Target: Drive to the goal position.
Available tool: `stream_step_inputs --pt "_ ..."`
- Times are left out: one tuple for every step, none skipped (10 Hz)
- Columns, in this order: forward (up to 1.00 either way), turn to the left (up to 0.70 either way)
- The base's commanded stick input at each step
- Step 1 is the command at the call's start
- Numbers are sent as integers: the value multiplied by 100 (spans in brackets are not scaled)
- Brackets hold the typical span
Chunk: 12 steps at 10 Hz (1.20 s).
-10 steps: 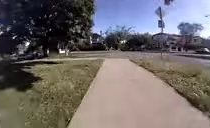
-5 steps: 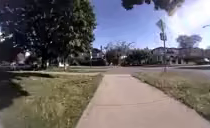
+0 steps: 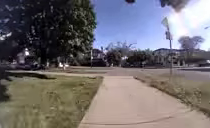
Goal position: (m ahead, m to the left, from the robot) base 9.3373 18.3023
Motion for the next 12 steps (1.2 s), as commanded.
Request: stream_step_inputs --pt "100 -24" --pt "100 -3" --pt "100 0" --pt "100 0" --pt "100 0" --pt "100 0" --pt "100 0" --pt "100 0" --pt "100 0" --pt "100 0" --pt "100 0" --pt "100 0"
